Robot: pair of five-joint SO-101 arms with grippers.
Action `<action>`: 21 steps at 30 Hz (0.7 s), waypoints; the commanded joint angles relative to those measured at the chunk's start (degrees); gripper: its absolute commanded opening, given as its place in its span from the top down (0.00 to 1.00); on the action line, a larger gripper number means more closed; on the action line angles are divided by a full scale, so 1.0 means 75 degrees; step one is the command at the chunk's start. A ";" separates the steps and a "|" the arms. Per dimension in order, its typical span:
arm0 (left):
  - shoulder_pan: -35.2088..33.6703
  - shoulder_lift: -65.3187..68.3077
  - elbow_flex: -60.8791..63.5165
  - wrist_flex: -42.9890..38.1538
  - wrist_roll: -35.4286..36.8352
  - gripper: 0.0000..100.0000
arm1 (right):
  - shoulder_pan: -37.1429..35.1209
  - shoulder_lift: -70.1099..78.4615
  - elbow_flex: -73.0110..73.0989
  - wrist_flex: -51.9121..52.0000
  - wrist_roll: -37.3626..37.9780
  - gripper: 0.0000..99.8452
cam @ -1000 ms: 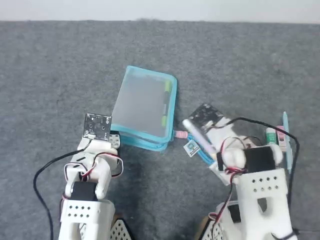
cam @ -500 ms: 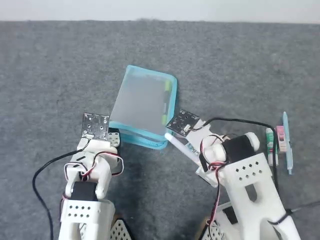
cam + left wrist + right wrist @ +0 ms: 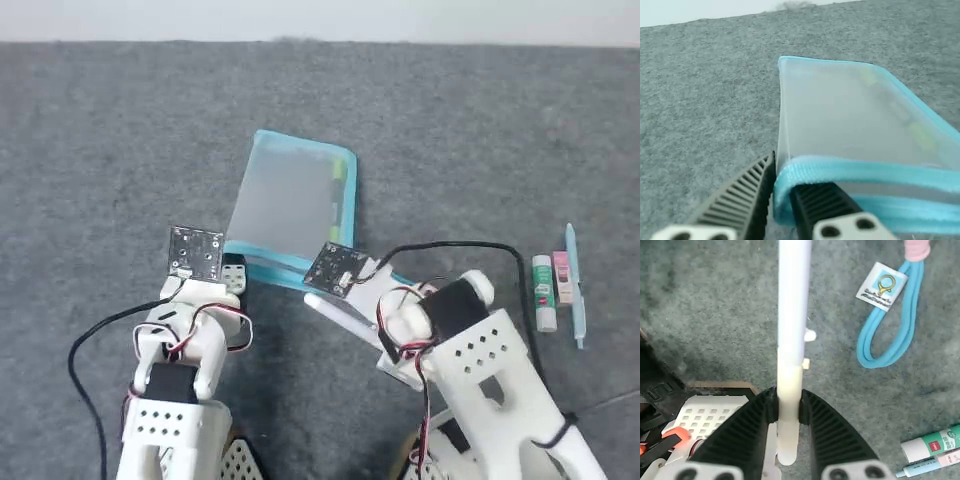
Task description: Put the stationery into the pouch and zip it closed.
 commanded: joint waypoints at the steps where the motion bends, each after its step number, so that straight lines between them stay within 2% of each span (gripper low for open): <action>1: 0.0117 -0.0070 -0.0404 -0.0281 0.0117 0.99 | -0.0123 0.0275 -0.0457 -0.0064 -0.0199 0.99; 6: 0.0129 -0.0070 -0.0404 -0.0281 0.0117 0.99 | 0.0393 0.1717 -0.1477 -0.0369 -0.0785 0.99; 13: 0.0176 -0.0070 -0.0404 -0.0281 0.0117 0.99 | 0.1002 0.4554 -0.4255 -0.0322 -0.1852 0.99; 21: 0.1559 -0.0094 -0.0006 -0.0281 -0.0258 0.99 | 0.1002 0.6816 -0.7056 0.0029 -0.3130 0.99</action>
